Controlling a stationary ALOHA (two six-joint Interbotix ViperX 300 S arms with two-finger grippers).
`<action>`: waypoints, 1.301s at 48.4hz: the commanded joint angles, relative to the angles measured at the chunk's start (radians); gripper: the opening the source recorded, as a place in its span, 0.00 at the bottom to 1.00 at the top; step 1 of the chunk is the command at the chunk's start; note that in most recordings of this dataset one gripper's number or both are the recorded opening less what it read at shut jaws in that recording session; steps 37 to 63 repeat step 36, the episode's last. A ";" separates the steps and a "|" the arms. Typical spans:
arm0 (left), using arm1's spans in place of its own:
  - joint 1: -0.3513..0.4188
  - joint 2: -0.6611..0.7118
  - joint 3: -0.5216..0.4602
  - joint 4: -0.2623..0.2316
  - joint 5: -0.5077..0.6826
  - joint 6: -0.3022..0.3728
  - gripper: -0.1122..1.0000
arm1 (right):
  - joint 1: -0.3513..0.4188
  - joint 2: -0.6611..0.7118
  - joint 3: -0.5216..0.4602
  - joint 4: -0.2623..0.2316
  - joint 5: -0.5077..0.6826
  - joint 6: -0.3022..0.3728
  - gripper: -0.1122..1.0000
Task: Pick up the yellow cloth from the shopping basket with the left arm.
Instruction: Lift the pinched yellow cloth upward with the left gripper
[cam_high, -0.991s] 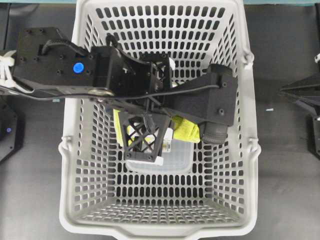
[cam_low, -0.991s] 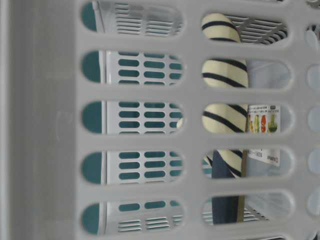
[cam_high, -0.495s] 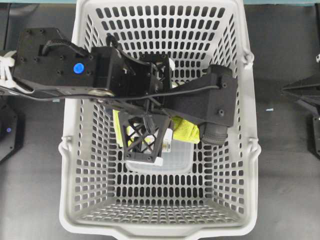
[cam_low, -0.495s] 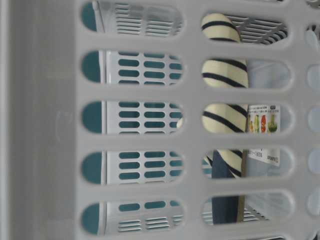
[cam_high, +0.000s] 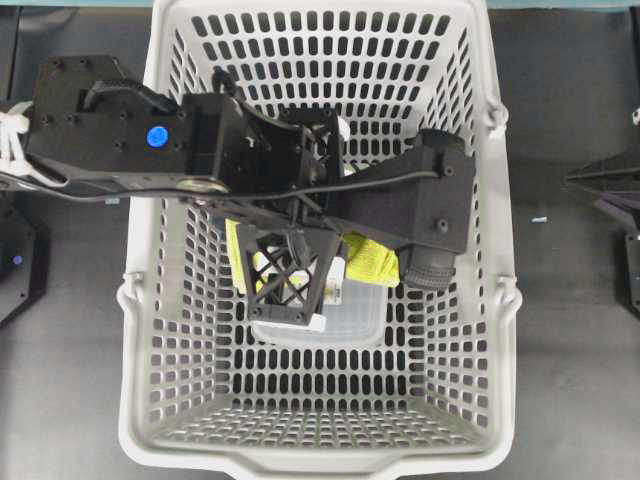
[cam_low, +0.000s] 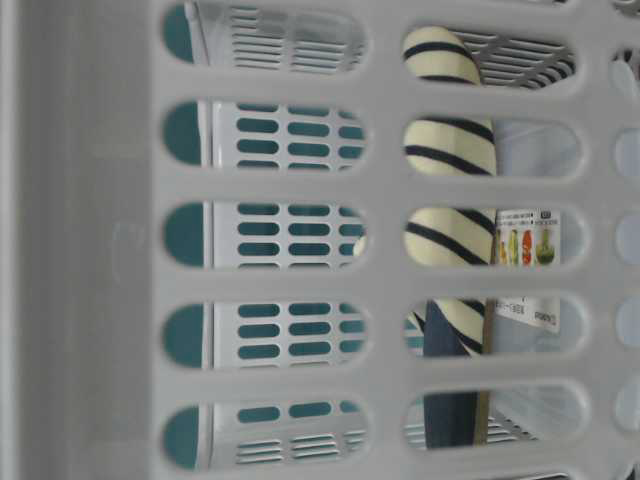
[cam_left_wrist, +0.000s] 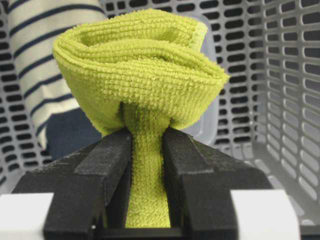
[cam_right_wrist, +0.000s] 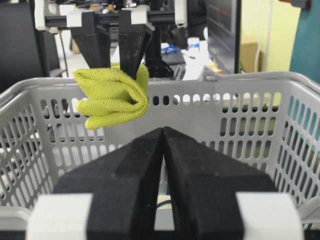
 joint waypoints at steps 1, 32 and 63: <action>0.000 -0.015 -0.021 0.003 0.002 0.000 0.25 | 0.000 0.005 -0.011 0.000 -0.011 -0.003 0.10; 0.002 -0.014 -0.005 0.003 0.006 0.000 0.25 | 0.000 0.005 -0.011 0.000 -0.008 -0.003 0.10; 0.000 -0.015 -0.005 0.005 0.005 0.000 0.25 | -0.002 0.005 -0.011 0.000 -0.008 -0.003 0.10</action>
